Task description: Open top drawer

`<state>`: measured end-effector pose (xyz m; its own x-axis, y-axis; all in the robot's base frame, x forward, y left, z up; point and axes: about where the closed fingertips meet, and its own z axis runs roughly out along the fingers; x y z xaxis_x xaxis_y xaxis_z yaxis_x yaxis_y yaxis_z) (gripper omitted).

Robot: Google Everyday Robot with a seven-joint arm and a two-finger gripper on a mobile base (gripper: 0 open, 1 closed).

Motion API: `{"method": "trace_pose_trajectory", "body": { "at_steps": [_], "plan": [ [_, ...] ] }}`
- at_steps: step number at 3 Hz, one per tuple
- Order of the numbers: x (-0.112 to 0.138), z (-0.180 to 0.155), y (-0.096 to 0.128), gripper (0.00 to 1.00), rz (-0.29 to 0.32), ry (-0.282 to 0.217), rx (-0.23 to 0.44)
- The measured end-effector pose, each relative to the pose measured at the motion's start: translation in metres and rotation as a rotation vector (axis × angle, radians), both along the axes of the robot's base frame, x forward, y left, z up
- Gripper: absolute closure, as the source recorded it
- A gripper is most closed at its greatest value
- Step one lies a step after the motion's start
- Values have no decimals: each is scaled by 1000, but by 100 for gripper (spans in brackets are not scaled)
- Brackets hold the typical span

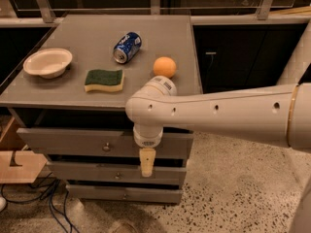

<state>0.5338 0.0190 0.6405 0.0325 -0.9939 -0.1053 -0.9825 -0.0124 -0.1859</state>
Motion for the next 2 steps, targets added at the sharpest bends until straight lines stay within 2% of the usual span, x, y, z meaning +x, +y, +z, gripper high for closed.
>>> {"method": "trace_pose_trajectory", "body": {
  "at_steps": [1, 2],
  "plan": [
    [-2, -16, 0, 0, 2, 34, -5],
    [-11, -26, -5, 16, -14, 54, -2]
  ]
}}
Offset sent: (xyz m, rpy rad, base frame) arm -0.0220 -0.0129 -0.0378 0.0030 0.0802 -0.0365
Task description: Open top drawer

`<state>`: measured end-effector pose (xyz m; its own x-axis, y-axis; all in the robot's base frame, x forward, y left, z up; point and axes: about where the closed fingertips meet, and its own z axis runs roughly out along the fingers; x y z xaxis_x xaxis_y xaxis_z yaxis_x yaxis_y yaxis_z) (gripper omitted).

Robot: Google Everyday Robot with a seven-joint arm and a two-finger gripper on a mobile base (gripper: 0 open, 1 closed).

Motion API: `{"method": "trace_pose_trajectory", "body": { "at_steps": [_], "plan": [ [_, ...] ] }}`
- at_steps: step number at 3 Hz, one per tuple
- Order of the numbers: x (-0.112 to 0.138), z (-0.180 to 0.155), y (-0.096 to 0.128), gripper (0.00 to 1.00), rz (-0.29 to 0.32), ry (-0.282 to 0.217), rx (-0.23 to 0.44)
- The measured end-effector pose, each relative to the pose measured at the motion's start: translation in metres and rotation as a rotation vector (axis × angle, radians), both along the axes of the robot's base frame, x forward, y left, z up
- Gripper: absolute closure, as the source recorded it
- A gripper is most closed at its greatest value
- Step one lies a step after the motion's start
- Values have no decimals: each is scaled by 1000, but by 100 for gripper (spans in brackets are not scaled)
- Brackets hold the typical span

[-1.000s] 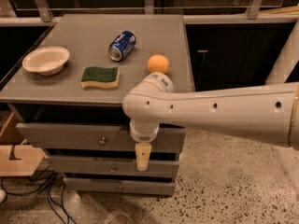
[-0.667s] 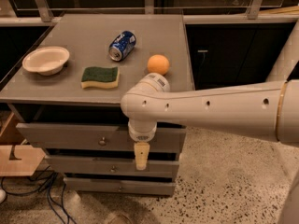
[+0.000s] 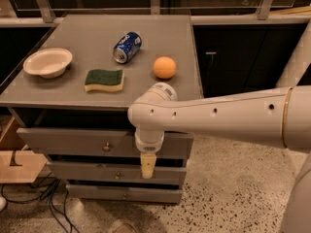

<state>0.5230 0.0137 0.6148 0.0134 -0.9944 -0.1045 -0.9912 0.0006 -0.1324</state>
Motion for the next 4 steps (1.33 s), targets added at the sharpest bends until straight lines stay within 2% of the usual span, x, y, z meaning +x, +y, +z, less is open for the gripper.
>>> {"method": "trace_pose_trajectory", "body": {
  "at_steps": [3, 4],
  "plan": [
    [0, 0, 0, 87, 0, 0, 0],
    [0, 0, 0, 100, 0, 0, 0]
  ]
}}
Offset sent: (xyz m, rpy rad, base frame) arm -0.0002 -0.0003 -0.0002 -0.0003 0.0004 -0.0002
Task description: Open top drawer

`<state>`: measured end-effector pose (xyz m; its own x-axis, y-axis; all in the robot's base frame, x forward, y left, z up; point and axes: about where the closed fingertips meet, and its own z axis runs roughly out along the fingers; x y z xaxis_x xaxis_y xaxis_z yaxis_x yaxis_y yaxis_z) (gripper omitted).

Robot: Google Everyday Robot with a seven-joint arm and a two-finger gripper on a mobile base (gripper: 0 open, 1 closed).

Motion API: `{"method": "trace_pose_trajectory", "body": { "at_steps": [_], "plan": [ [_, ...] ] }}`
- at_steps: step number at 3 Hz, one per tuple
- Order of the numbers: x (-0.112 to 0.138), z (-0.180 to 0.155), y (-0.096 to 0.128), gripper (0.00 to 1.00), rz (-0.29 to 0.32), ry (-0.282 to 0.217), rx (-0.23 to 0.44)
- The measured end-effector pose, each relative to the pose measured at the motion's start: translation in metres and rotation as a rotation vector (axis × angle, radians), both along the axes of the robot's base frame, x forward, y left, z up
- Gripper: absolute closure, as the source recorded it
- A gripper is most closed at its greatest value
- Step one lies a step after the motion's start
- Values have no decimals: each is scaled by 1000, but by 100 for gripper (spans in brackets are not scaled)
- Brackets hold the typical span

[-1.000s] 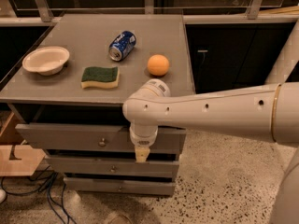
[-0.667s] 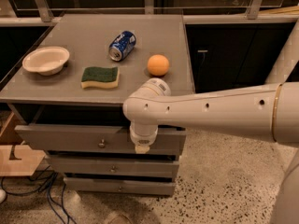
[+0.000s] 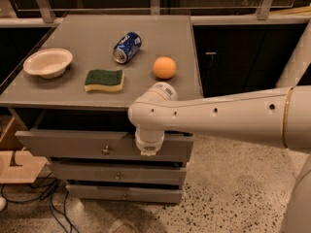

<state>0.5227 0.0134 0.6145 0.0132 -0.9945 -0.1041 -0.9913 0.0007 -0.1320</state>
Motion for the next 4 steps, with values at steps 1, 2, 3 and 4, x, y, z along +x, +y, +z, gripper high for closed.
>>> {"method": "trace_pose_trajectory", "body": {
  "at_steps": [1, 2, 3, 4],
  "plan": [
    [0, 0, 0, 100, 0, 0, 0],
    [1, 7, 1, 100, 0, 0, 0],
    [2, 12, 3, 100, 0, 0, 0],
    [2, 15, 3, 100, 0, 0, 0]
  ]
}}
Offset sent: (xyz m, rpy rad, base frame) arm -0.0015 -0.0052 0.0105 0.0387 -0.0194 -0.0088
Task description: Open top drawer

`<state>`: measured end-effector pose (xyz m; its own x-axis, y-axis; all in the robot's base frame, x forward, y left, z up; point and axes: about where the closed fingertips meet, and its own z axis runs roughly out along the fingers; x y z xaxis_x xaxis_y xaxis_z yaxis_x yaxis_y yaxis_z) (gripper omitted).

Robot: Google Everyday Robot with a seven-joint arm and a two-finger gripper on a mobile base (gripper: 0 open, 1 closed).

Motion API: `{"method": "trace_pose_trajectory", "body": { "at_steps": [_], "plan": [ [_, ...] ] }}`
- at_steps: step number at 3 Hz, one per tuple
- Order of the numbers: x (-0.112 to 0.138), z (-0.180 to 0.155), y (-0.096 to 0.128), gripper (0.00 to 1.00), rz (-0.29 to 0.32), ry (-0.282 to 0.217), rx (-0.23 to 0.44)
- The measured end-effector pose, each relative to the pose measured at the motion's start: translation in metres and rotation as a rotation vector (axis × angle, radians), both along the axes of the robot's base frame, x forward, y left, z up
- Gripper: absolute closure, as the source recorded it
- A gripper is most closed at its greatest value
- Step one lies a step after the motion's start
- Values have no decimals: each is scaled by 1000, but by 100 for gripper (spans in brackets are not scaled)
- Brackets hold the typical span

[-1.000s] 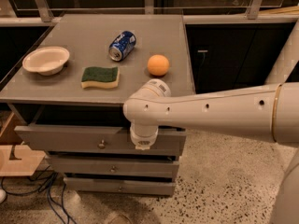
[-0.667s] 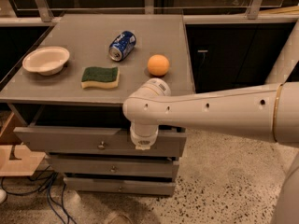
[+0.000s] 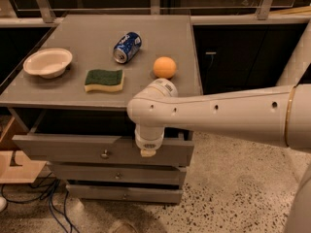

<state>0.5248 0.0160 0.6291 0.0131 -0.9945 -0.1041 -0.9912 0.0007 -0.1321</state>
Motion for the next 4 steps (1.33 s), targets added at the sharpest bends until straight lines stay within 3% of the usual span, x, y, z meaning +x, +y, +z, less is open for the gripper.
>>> {"method": "trace_pose_trajectory", "body": {
  "at_steps": [4],
  "plan": [
    [-9, 3, -6, 100, -33, 6, -14]
  ]
}}
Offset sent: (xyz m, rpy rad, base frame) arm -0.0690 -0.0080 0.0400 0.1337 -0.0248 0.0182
